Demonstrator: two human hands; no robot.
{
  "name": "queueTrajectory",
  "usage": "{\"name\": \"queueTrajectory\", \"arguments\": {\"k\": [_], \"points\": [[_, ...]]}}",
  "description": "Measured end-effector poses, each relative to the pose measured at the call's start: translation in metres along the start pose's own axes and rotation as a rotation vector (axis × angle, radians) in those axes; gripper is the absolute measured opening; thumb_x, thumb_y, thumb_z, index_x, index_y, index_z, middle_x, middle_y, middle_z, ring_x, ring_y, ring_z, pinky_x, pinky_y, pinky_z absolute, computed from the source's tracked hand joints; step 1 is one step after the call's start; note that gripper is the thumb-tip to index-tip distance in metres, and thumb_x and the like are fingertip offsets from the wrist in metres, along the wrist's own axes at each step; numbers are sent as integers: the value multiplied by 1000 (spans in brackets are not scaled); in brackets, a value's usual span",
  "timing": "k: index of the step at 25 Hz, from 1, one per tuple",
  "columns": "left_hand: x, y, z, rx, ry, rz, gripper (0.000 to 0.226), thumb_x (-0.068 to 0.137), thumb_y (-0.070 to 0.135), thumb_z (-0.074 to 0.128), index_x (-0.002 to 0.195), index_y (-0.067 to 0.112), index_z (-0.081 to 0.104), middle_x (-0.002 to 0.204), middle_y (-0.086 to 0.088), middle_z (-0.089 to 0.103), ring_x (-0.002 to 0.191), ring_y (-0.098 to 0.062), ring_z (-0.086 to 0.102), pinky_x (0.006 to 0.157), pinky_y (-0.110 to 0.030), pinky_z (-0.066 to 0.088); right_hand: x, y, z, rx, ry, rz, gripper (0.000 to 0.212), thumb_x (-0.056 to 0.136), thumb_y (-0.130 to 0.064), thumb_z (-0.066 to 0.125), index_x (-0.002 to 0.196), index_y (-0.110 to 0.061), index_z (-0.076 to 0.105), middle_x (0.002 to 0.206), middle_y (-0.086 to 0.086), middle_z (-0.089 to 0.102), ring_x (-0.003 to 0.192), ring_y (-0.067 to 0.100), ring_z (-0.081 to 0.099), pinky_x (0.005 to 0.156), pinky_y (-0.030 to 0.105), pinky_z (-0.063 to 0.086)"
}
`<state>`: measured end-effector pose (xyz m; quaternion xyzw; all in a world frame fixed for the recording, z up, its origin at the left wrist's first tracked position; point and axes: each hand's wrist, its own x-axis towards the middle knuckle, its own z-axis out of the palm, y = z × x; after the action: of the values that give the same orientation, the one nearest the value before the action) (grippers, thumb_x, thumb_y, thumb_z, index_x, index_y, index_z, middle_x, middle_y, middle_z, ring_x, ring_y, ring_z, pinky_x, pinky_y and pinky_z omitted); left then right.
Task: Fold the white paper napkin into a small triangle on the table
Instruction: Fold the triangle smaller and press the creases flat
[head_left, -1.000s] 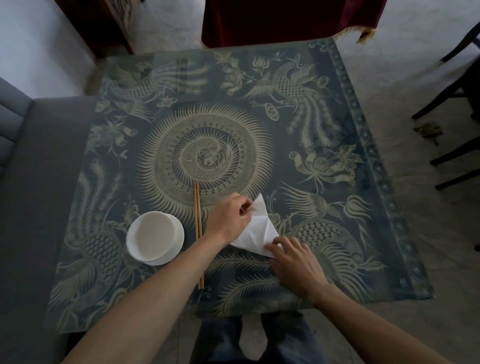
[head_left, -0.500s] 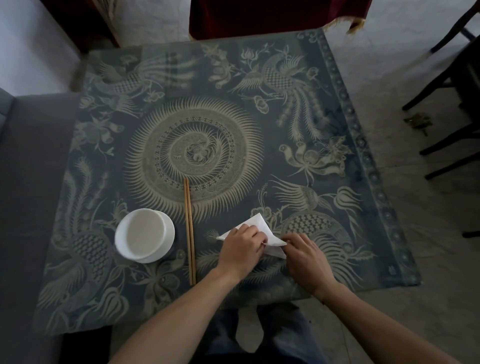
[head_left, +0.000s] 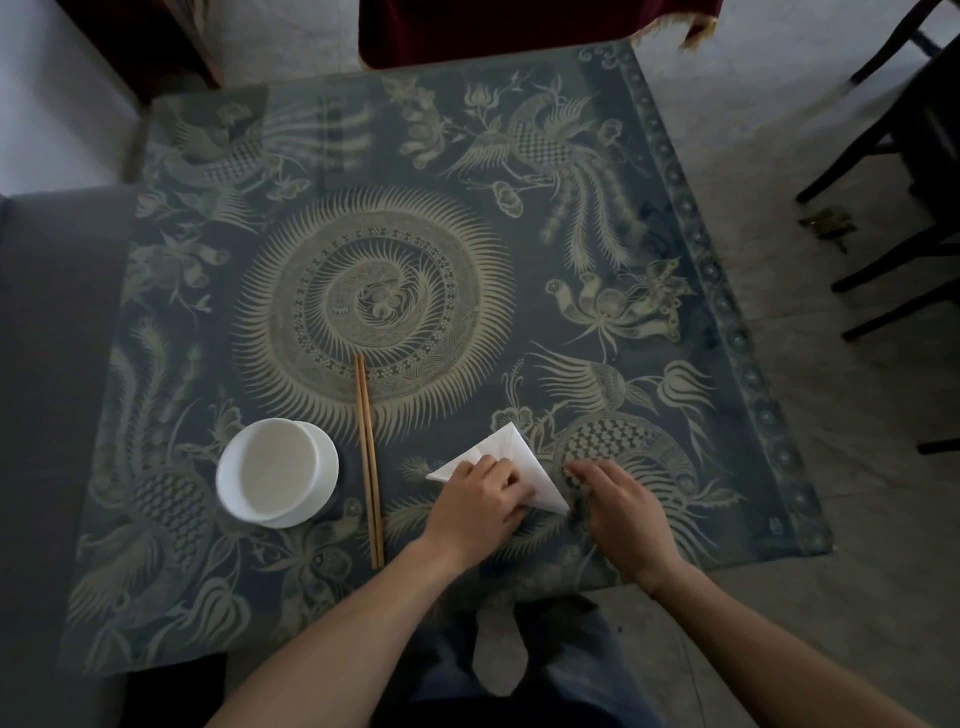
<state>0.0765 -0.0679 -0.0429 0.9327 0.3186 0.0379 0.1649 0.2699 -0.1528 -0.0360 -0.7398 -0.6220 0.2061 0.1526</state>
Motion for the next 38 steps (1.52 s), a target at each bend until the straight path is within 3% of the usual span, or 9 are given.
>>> {"name": "queueTrajectory", "arguments": {"k": [4,7,10,14,20,25,29,33,38], "points": [[-11,-9,1,-49,85,-27,27,92,29,58,116,19,64,108,-5,61,99,-26,57,79,-42,48,7,-13,5,-181,-8,-209,59,79,-10,65,136,-14,51,132,5,57,116,28,55,90,41,50],[-19,-18,2,-52,54,-172,47,100,36,43,140,13,47,144,-9,48,135,-25,39,107,-47,39,23,-36,18,-271,-100,-231,64,96,-28,47,151,-8,23,160,10,23,147,30,18,116,48,27],[-20,-21,6,19,-117,-181,67,101,45,28,156,13,6,165,-3,1,150,-16,-6,122,-45,6,32,-48,29,-354,-194,-229,69,100,-37,37,153,-7,3,162,12,-2,148,31,-6,119,54,9],[-22,-28,11,66,-290,-118,76,97,54,20,152,19,-20,161,3,-23,146,-10,-25,120,-46,-9,29,-38,38,-411,-338,-194,75,97,-53,15,150,-12,-17,159,9,-23,144,27,-26,118,53,-8],[-28,-33,14,97,-317,-119,75,97,58,15,152,19,-19,161,3,-25,145,-10,-27,120,-45,-13,28,-35,43,-364,-269,-177,74,98,-57,23,153,-12,1,162,6,-3,148,27,-9,116,50,0],[-45,-40,6,125,-330,-143,74,99,58,16,152,17,-17,160,0,-24,146,-14,-25,118,-43,-13,23,-29,43,-368,-248,-166,76,98,-59,23,154,-14,-1,163,3,-6,149,26,-10,117,50,0],[-64,-43,3,187,-310,-231,72,100,55,18,153,15,-8,161,-3,-17,149,-20,-14,117,-47,-7,7,-19,39,-379,-236,-89,74,96,-62,22,155,-20,6,163,-1,5,149,29,-2,117,53,4],[-64,-40,1,194,-332,-253,70,99,56,9,151,16,-17,159,-2,-26,146,-19,-25,117,-48,-12,-17,-4,34,-391,-227,-74,73,95,-61,25,153,-17,19,161,3,19,149,29,5,115,56,11],[-57,-33,-5,155,-254,-256,72,100,53,18,153,11,-5,162,-5,-15,149,-22,-13,118,-49,-5,-10,-16,26,-352,-181,-95,77,95,-61,28,154,-13,13,163,7,10,149,29,3,116,55,9]]}}
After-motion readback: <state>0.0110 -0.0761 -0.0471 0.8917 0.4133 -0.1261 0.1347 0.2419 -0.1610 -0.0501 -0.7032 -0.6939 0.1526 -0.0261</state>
